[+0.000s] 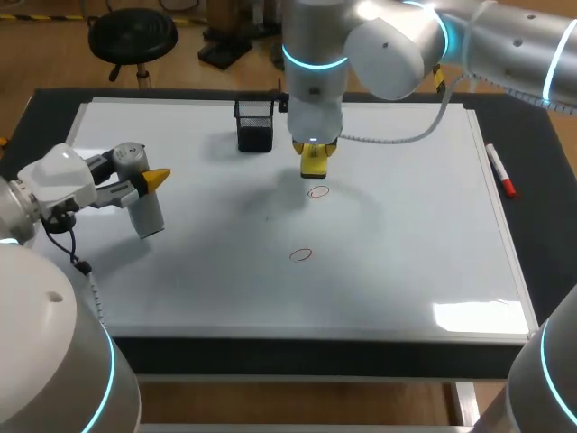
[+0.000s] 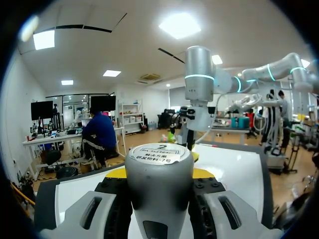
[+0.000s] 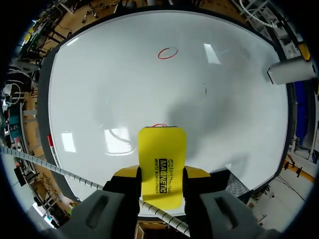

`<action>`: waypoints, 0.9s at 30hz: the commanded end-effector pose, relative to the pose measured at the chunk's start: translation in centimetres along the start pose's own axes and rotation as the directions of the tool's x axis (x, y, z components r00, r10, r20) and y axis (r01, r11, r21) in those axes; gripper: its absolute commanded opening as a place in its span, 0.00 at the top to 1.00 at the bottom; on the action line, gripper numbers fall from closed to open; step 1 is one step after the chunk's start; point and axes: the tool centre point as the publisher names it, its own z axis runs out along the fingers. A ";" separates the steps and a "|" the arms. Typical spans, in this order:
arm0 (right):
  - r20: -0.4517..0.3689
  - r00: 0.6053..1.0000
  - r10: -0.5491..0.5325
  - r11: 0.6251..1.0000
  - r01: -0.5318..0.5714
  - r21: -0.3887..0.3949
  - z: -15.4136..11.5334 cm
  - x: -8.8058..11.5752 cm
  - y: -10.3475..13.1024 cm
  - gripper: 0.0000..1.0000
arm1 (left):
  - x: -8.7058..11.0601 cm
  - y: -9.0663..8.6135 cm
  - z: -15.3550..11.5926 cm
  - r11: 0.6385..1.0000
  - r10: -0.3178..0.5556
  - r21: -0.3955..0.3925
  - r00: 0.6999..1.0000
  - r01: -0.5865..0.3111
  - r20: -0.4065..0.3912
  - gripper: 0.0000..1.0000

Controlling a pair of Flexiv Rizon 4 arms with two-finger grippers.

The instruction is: Pick up the inspection probe, press it on each red-marked spot on the whiteboard one by one, put down the probe, pick up the eraser, and wipe off all the red marks.

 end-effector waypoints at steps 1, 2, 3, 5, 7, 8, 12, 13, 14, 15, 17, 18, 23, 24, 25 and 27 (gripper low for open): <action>-0.001 1.000 0.015 1.000 -0.015 -0.001 -0.3 2.8 -2.3 1.00 | 0.0 -0.1 0.1 1.000 0.000 -0.001 1.000 0.000 0.003 1.00; -0.009 0.999 0.033 0.999 -0.033 0.003 -0.3 3.5 -2.9 1.00 | 0.0 -0.1 0.1 1.000 0.000 -0.001 1.000 0.000 0.003 1.00; -0.014 0.998 0.056 0.998 -0.056 -0.001 -0.2 4.3 -3.5 1.00 | 0.0 -0.1 0.1 1.000 0.000 -0.001 1.000 0.000 0.003 1.00; -0.016 0.995 0.096 0.995 -0.096 -0.004 -0.1 5.9 -4.5 1.00 | 0.0 -0.1 0.1 1.000 0.000 -0.001 1.000 0.000 0.003 1.00; -0.025 0.991 0.132 0.991 -0.132 -0.006 0.1 7.3 -5.3 1.00 | 0.0 -0.1 0.1 1.000 0.000 -0.001 1.000 0.000 0.003 1.00; -0.024 0.988 0.153 0.988 -0.153 -0.011 0.1 8.0 -5.7 1.00 | 0.0 -0.1 0.1 1.000 0.000 -0.001 1.000 0.000 0.003 1.00; -0.030 0.975 0.220 0.975 -0.221 -0.014 0.4 10.4 -7.0 1.00 | 0.0 -0.1 0.1 1.000 0.000 -0.001 1.000 0.000 0.003 1.00; -0.038 0.972 0.232 0.973 -0.232 -0.007 0.5 11.0 -7.2 1.00 | 0.0 -0.1 0.1 1.000 0.000 -0.001 1.000 0.000 0.003 1.00; -0.036 0.967 0.250 0.968 -0.251 -0.005 0.6 11.6 -7.5 1.00 | 0.0 -0.1 0.1 1.000 0.000 -0.001 1.000 0.000 0.003 1.00; -0.029 0.962 0.271 0.963 -0.271 -0.007 0.7 12.2 -7.7 1.00 | 0.0 -0.1 0.1 1.000 0.000 -0.001 1.000 0.000 0.003 1.00; -0.040 0.953 0.300 0.954 -0.301 -0.002 0.9 13.5 -8.2 1.00 | 0.0 -0.1 0.1 1.000 0.000 -0.001 1.000 0.000 0.003 1.00; -0.039 0.948 0.316 0.949 -0.316 -0.003 1.0 14.1 -8.4 1.00 | 0.0 -0.1 0.1 1.000 0.000 -0.001 1.000 0.000 0.003 1.00; -0.058 0.920 0.387 0.922 -0.388 -0.009 1.6 16.9 -9.0 1.00 | 0.0 -0.1 0.1 1.000 0.000 -0.001 1.000 0.000 0.003 1.00; -0.059 0.914 0.402 0.915 -0.403 -0.012 1.7 17.5 -9.0 1.00 | 0.0 -0.1 0.1 1.000 0.000 -0.001 1.000 0.000 0.003 1.00; -0.059 0.907 0.418 0.908 -0.419 -0.014 1.8 18.0 -9.1 1.00 | 0.0 -0.1 0.1 1.000 0.000 -0.001 1.000 0.000 0.003 1.00; -0.065 0.895 0.441 0.897 -0.443 -0.015 2.0 18.9 -9.3 1.00 | 0.0 -0.1 0.1 1.000 0.000 -0.001 1.000 0.000 0.003 1.00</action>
